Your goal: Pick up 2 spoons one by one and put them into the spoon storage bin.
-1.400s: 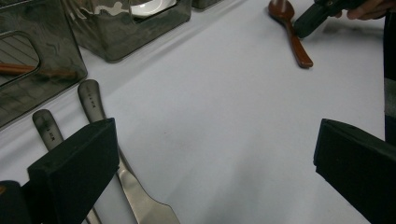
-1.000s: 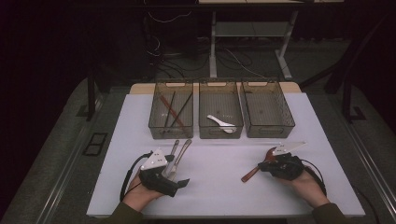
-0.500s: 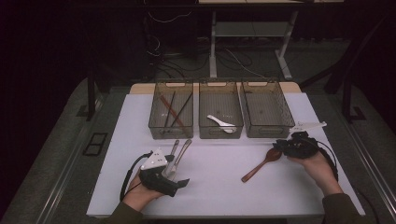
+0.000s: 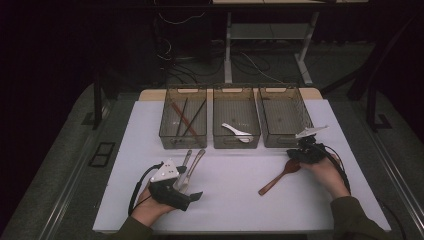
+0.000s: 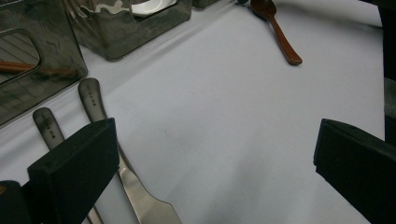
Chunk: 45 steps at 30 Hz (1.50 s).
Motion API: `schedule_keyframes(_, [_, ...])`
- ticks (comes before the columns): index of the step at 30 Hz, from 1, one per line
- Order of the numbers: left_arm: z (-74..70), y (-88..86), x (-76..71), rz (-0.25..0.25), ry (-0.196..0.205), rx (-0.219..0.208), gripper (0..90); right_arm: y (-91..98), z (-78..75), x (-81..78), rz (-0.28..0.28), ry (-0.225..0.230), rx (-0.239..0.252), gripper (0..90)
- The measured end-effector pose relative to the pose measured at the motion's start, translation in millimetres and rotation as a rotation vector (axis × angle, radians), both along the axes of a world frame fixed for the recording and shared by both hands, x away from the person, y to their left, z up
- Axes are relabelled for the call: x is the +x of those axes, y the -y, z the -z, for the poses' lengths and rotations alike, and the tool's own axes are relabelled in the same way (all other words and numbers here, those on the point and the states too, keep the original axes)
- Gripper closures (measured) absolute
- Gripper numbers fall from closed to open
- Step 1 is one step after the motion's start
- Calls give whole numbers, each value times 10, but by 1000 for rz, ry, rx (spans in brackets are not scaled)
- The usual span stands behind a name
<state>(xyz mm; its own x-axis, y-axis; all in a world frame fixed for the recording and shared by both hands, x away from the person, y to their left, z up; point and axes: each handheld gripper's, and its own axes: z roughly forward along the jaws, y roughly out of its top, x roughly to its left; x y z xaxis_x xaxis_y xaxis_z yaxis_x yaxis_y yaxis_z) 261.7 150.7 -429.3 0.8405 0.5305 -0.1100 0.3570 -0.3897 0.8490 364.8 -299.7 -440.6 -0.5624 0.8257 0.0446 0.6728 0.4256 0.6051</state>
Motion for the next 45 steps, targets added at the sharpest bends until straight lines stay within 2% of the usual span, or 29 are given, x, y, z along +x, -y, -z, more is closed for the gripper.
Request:
schedule_keyframes(7, [-4,-5,0,0,2,-2,0,103,-13,-103,0,-22,-41,893])
schedule_keyframes(16, [-10,1,-3,1,3,-3,0,281,-36,-418,-27,-52,-49,892])
schedule_keyframes(19, [-10,-4,1,1,4,0,0,319,-49,-503,-41,-38,-36,890])
schedule_keyframes(24, [-12,-6,1,-1,4,-2,0,398,-141,-591,-66,-17,58,652])
schedule_keyframes(28, [-9,-6,3,1,4,2,0,414,-102,-646,-77,-41,42,509])
schedule_keyframes(32, [-12,-4,-1,0,4,-1,0,427,-34,-680,-96,-80,28,476])
schedule_keyframes(37, [-10,-6,2,1,3,2,0,435,-30,-720,-122,-96,31,503])
schedule_keyframes(45, [-10,-3,0,1,2,2,0,494,-41,-747,-164,-113,49,631])
